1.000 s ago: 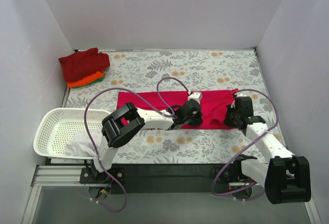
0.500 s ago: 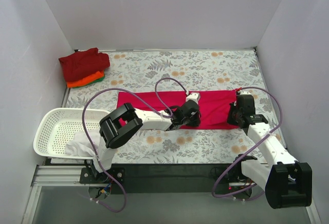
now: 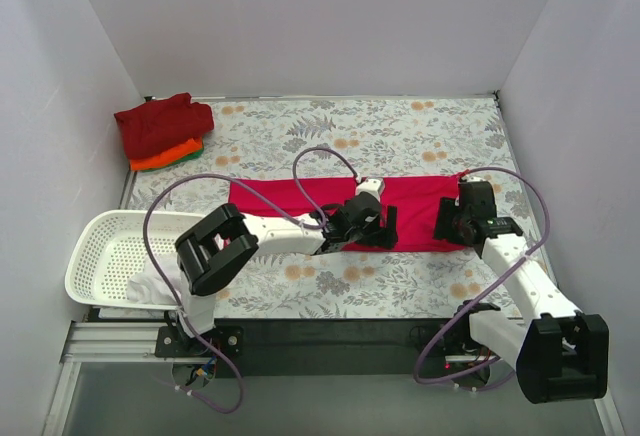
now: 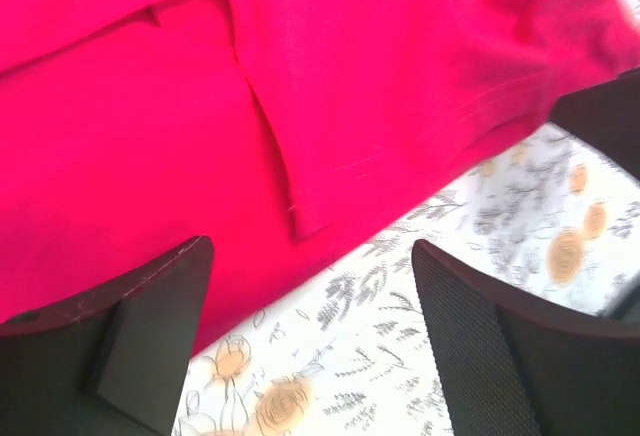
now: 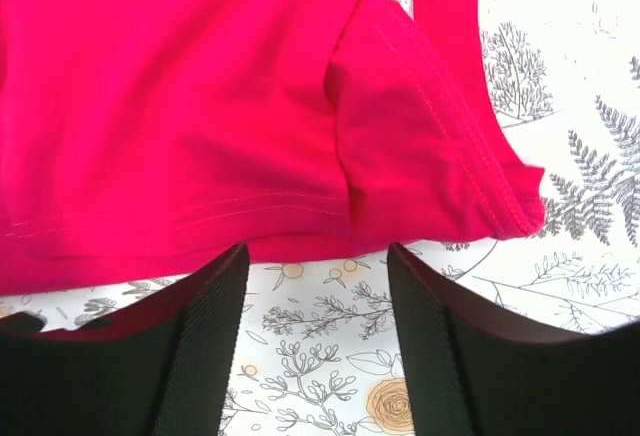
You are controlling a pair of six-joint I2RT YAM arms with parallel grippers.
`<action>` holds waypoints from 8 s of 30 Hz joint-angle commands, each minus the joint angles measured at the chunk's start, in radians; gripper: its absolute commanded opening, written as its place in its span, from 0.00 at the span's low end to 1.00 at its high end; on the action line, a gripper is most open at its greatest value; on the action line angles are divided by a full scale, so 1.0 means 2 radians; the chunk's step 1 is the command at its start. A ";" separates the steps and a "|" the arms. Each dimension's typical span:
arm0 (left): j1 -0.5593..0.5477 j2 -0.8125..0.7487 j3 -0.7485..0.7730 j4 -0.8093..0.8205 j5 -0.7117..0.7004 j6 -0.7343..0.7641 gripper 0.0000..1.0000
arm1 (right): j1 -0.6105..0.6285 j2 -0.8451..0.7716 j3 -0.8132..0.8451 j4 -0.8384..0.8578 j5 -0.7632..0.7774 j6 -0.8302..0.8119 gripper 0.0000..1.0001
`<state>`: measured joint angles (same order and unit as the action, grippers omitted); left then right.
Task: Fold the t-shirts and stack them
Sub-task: Fold the tshirt
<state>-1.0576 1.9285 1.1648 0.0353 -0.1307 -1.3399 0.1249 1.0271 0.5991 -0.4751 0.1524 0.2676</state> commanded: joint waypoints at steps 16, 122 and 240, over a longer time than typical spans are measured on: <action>0.084 -0.083 -0.074 -0.029 -0.146 0.043 0.87 | 0.004 0.141 0.062 0.104 -0.024 -0.005 0.47; -0.010 -0.207 -0.344 0.186 0.107 -0.111 0.91 | 0.115 0.589 0.439 0.181 -0.105 -0.050 0.56; 0.000 -0.417 -0.417 -0.101 0.075 -0.191 0.00 | 0.510 -0.108 -0.135 -0.030 0.049 0.392 0.11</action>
<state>-1.0542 1.1091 0.3393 -0.1490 0.0162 -1.7248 1.1347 0.7998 0.3447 -0.5220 0.2398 1.0420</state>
